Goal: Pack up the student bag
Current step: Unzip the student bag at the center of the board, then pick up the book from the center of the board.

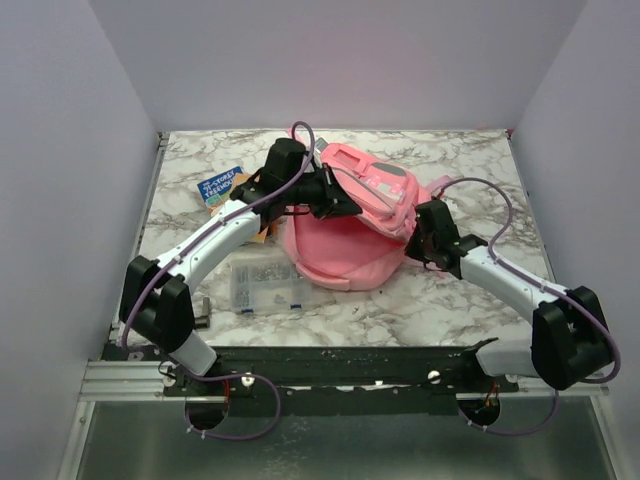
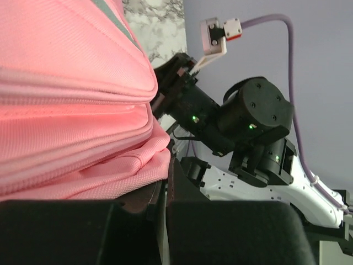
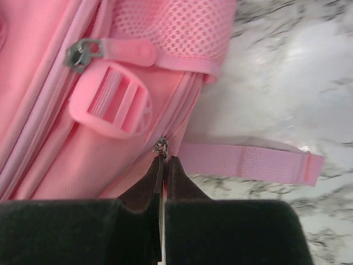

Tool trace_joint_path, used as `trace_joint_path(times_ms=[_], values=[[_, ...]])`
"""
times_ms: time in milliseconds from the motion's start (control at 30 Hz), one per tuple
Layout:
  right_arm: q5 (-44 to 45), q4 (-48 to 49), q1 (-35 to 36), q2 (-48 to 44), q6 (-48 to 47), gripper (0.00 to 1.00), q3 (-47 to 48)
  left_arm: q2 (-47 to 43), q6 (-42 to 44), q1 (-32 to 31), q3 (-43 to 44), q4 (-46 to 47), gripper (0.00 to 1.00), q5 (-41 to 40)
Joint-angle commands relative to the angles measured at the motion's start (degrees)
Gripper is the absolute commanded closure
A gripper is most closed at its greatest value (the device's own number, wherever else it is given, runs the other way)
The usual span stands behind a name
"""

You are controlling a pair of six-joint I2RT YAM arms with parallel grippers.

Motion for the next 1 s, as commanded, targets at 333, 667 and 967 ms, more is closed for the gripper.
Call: trace_joint_path(times_ms=[333,667,967], values=[[15.5,-14.6,-8.7,-3.8,-6.1,0.37,6.4,13.3,-8.0,-7.6,9.8,10.0,1.0,1.3],[-7.8,-11.9,-8.6,-12.9,-15.8,0.19,11.7,17.6,-6.8,-11.6,8.3,11.4,0.64,-3.9],[-25.0,-0.8,-8.2,-4.2,-11.0,0.18,14.5,-3.5,11.8,-5.5,-2.5,-0.4,0.28,-6.2]])
